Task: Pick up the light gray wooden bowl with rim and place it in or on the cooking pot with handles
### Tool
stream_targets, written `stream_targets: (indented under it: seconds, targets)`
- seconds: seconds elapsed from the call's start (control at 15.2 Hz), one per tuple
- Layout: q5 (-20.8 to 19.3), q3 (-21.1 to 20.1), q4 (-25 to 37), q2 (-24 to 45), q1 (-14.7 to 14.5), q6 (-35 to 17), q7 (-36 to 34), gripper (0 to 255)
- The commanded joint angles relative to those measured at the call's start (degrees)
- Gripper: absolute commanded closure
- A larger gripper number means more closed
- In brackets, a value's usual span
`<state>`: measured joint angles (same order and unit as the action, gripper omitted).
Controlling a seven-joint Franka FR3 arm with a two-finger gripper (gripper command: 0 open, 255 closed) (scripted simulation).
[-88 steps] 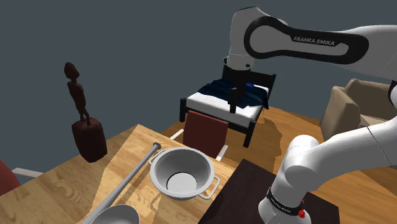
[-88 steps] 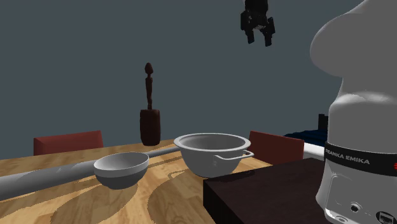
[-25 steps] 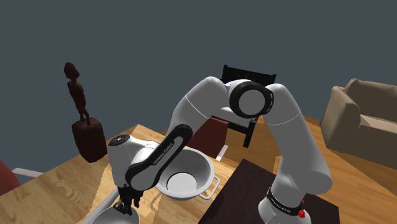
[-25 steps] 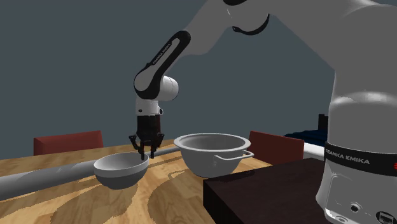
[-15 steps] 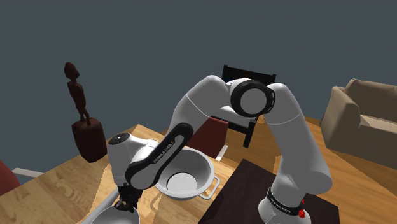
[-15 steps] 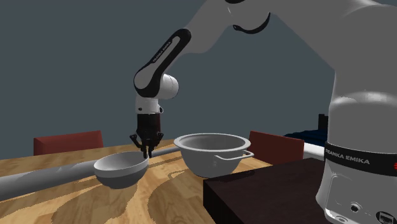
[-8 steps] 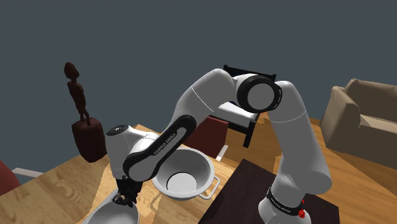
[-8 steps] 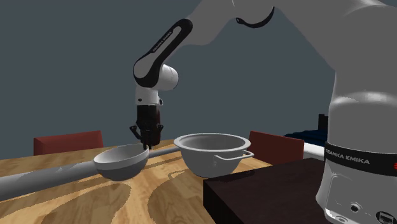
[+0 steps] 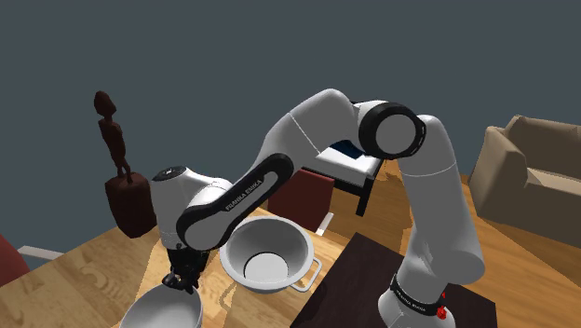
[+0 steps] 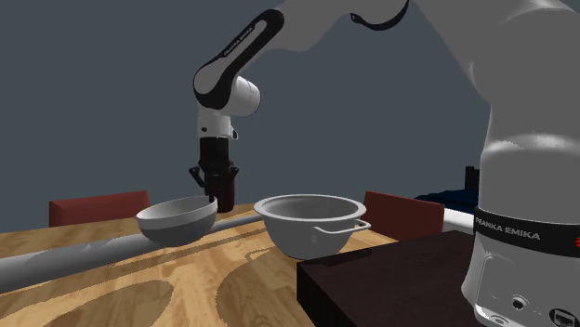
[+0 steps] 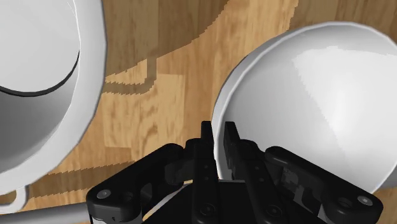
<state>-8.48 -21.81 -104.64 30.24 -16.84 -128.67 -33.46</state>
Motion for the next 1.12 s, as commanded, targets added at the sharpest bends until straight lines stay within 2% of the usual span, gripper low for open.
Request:
stream_targets:
  seconds: [0.0,1.06]
  targets:
    - [0.4,-0.3,0.1,-1.1,0.2,1.1,0.1,255]
    - [3.3,-1.9,3.5,-7.7,1.4,10.8,1.4,255]
